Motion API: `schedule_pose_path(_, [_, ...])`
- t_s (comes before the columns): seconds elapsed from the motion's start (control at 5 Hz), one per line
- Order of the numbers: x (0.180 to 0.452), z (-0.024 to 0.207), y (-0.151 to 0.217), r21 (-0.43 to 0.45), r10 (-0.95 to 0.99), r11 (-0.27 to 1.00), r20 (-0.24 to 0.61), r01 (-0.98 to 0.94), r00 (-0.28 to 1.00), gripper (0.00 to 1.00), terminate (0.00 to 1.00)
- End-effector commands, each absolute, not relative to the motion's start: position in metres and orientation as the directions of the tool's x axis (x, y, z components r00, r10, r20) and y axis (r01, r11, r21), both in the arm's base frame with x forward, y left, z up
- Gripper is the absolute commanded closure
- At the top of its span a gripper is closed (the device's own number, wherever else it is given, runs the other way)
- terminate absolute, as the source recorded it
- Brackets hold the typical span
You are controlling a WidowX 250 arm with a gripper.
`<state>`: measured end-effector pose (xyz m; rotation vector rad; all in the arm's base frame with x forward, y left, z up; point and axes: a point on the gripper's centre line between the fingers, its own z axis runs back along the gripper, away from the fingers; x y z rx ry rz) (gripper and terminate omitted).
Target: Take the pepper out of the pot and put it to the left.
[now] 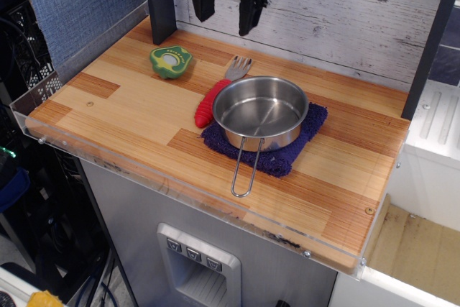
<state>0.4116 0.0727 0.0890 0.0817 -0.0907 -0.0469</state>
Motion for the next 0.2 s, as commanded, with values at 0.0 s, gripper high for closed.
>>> schedule_pose_path(0.0, [0.4085, 0.1225, 0.0745, 0.103, -0.052, 0.994, 0.173, 0.034, 0.984, 0.00, 1.00])
